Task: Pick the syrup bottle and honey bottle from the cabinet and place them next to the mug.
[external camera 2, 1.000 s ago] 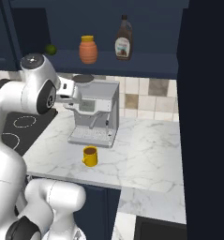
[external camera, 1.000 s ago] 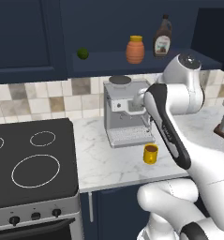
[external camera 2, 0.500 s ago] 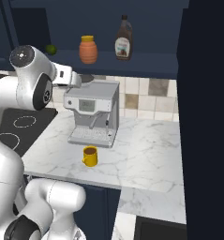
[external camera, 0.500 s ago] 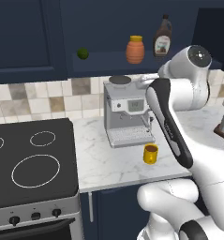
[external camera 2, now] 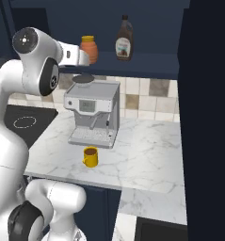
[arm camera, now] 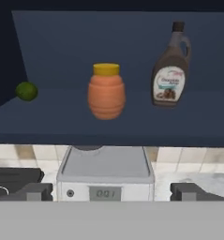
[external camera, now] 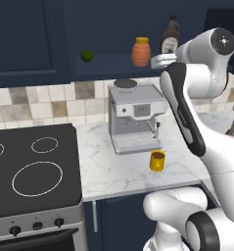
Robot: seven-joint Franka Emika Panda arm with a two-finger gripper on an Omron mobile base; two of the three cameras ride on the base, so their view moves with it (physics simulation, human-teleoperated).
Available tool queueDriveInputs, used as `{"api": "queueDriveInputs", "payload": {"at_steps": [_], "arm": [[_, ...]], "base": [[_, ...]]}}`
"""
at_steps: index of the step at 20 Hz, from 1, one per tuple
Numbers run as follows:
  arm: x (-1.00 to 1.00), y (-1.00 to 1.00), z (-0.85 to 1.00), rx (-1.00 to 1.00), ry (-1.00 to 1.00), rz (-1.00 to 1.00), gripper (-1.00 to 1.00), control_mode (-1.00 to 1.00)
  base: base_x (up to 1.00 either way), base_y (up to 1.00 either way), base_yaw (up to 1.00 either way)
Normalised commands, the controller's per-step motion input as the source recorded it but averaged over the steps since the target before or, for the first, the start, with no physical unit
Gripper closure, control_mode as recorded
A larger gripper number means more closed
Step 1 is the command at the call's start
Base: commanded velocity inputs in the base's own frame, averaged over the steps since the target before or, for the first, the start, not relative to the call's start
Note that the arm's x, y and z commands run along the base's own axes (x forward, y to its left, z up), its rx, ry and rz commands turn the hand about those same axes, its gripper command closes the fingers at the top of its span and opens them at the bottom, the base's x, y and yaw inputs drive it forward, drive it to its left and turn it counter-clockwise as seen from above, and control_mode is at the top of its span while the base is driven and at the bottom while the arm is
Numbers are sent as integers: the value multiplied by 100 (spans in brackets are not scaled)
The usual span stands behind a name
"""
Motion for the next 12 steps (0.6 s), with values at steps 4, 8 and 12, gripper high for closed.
{"api": "queueDriveInputs", "payload": {"at_steps": [4, 8, 12], "arm": [[23, -13, 49, 0, -12, -1, -100, -100], [12, 0, 24, 0, -10, 0, -100, -100], [17, 15, 0, -2, 3, 0, -100, -100]], "base": [[0, 0, 0], [0, 0, 0], [0, 0, 0]]}}
